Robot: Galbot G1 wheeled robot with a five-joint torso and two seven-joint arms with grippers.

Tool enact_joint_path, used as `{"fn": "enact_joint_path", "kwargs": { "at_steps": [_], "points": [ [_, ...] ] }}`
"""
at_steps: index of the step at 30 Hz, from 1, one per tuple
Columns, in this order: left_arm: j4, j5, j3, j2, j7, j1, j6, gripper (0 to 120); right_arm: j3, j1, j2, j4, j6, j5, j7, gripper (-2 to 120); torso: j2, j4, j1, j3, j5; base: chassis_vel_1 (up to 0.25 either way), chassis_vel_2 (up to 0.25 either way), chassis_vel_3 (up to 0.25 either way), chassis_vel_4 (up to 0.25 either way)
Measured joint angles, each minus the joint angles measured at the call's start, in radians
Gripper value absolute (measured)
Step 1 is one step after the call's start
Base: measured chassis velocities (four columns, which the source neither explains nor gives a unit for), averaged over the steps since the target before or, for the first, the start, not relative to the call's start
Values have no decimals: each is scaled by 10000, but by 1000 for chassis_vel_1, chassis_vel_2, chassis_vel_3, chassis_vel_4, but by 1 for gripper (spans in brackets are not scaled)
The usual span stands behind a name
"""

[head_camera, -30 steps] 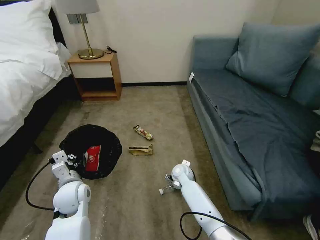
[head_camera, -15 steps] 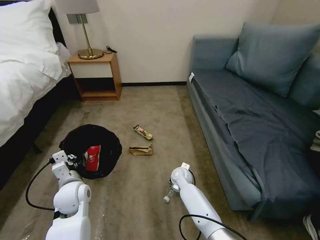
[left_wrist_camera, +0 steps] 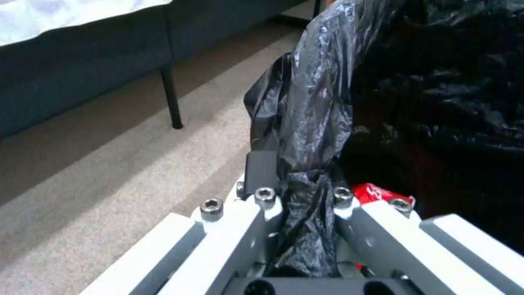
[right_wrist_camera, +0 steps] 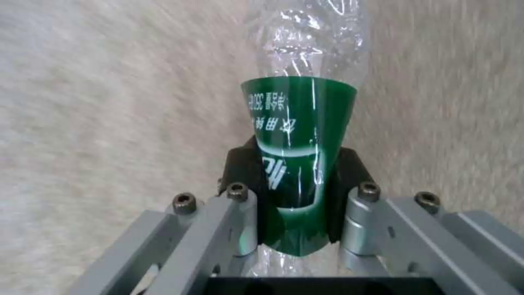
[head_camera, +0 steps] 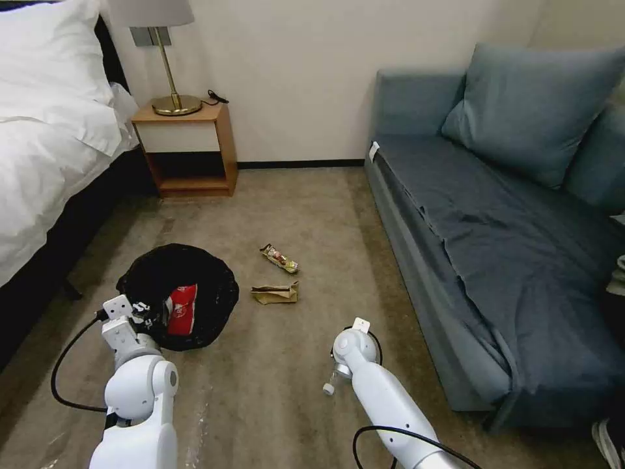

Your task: Pick up the trash bin, then pick up the garbage on the floor and place it into the trash bin.

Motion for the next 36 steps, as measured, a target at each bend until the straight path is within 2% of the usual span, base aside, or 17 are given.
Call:
{"fn": "enact_joint_path", "kwargs": {
  "at_steps": [10, 12, 13, 14, 17, 19, 23, 30, 32, 36],
  "points": [
    [26, -61, -23, 21, 30, 78, -40, 2, -1146, 632, -653, 1704, 423, -321, -203, 17, 0, 0, 0, 0, 0, 0, 0, 0, 0],
    [84, -111, -24, 28, 36, 116, -54, 2, -1833, 1009, -899, 2281, 1508, -1215, -1236, 17, 0, 0, 0, 0, -1, 0, 0, 0, 0],
    [98, -114, -25, 26, 36, 124, -62, 2, -2068, 1164, -956, 2454, 1781, -1378, -1461, 17, 0, 0, 0, 0, 0, 0, 0, 0, 0],
    [98, -114, -25, 26, 36, 124, -62, 2, -2068, 1164, -956, 2454, 1781, -1378, -1461, 17, 0, 0, 0, 0, 0, 0, 0, 0, 0],
    [141, -123, -17, 0, 37, 147, -87, 2, -2786, 1809, -1007, 2903, 2529, -1453, -1764, 17, 0, 2, 0, 0, 0, 0, 0, 0, 0],
    [167, -125, -10, -13, 38, 134, -90, 2, -3220, 2244, -915, 3012, 2861, -1478, -1892, 17, 0, 1, 0, 0, -2, 0, 0, 0, 0],
    [188, -130, 4, -22, 38, 96, -91, 2, -3595, 2591, -747, 3094, 2991, -1454, -1905, 17, 0, 1, 0, 0, -1, 0, 0, 0, 0],
    [259, -141, 18, -73, 4, 8, -91, 2, -4550, 3258, 40, 3192, 3133, -1342, -1811, 17, 0, 1, 0, 0, -2, 0, 0, 0, 0],
    [278, -139, 39, -90, -3, -9, -91, 2, -4957, 3465, 417, 3019, 3381, -1380, -1757, 17, 1, 2, 0, 0, -3, 0, 0, 0, 0],
    [278, -109, 72, -126, -11, -27, -88, 2, -5412, 3634, 713, 2712, 3644, -1503, -1761, 17, 0, 3, 0, 0, -2, 0, 0, 0, 0]
  ]
}}
